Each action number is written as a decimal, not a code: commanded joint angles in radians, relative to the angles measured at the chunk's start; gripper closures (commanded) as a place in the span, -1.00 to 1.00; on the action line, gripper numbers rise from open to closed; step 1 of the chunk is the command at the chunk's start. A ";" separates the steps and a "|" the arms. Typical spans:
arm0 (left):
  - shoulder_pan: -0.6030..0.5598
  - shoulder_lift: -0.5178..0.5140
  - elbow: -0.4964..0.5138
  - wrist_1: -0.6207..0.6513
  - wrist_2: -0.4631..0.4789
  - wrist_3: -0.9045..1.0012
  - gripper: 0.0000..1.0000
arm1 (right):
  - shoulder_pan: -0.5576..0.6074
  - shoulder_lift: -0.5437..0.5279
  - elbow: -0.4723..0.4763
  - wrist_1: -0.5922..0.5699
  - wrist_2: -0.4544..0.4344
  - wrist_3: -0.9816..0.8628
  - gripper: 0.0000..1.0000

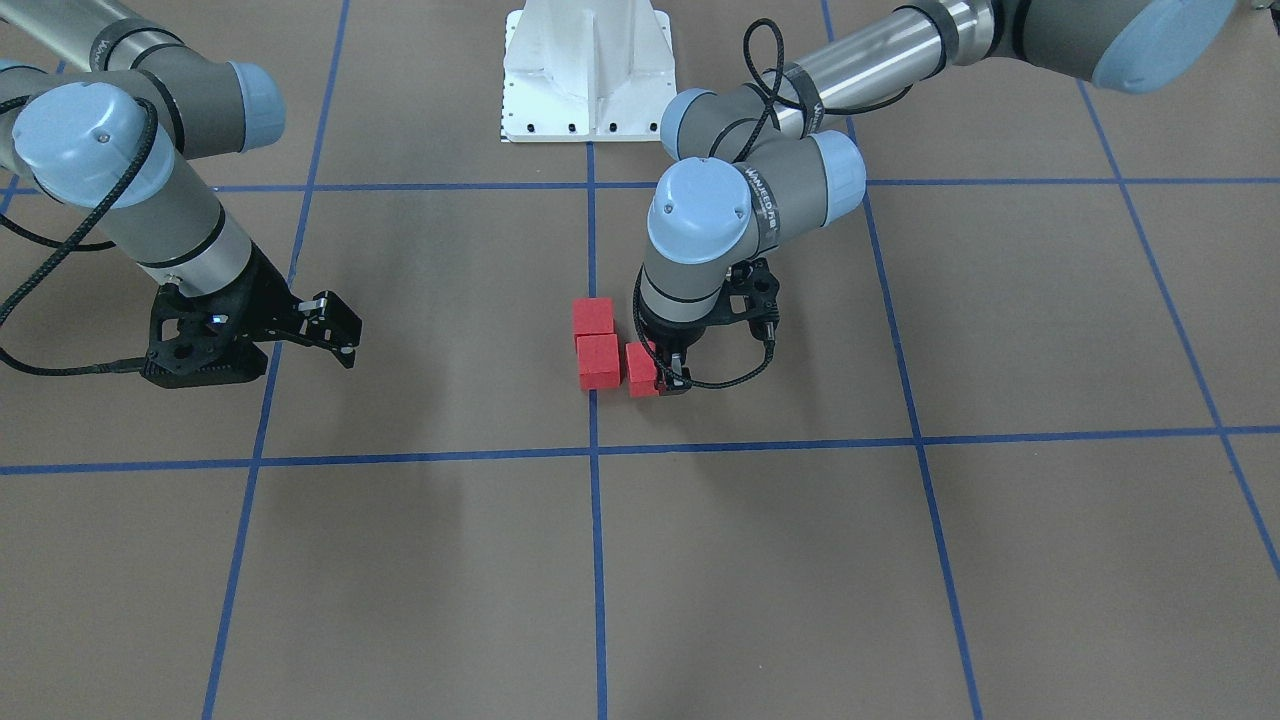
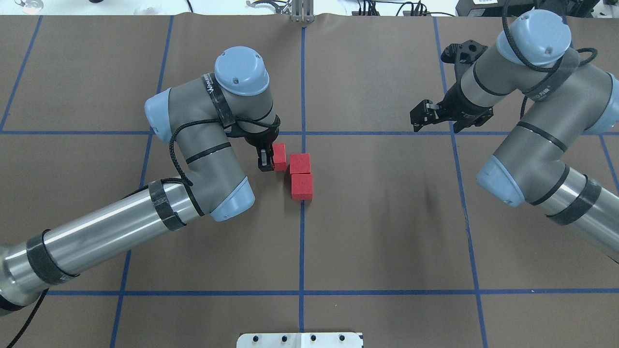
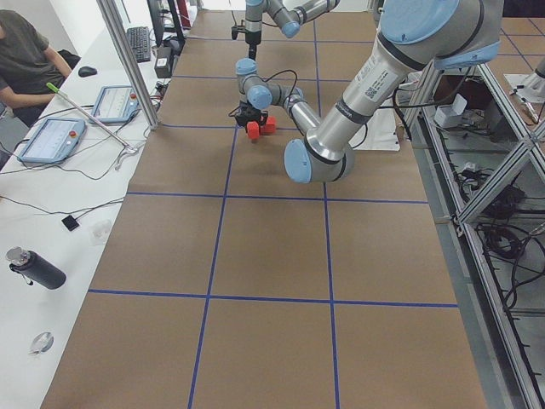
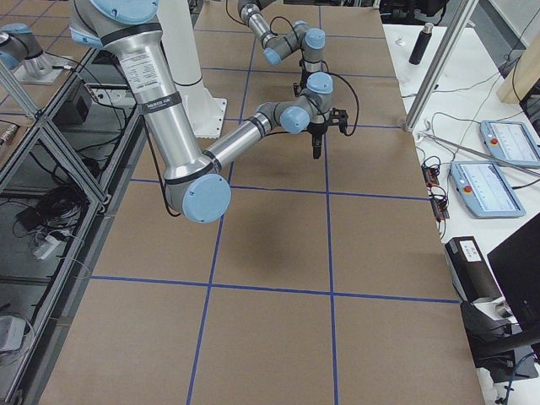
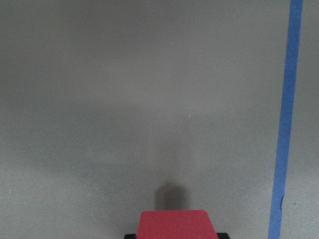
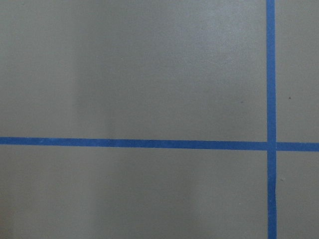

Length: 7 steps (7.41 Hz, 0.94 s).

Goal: Form red blocks into L shape at center
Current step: 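Lower the red cube with the left gripper next to the farther cube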

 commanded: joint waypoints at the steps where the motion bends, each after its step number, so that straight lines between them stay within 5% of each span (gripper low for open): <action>1: 0.003 0.000 -0.001 -0.001 0.001 -0.006 1.00 | 0.000 0.000 0.000 -0.001 0.000 0.000 -1.00; 7: 0.017 0.002 -0.002 0.000 0.002 -0.008 1.00 | 0.000 -0.002 0.003 0.000 0.000 0.001 -1.00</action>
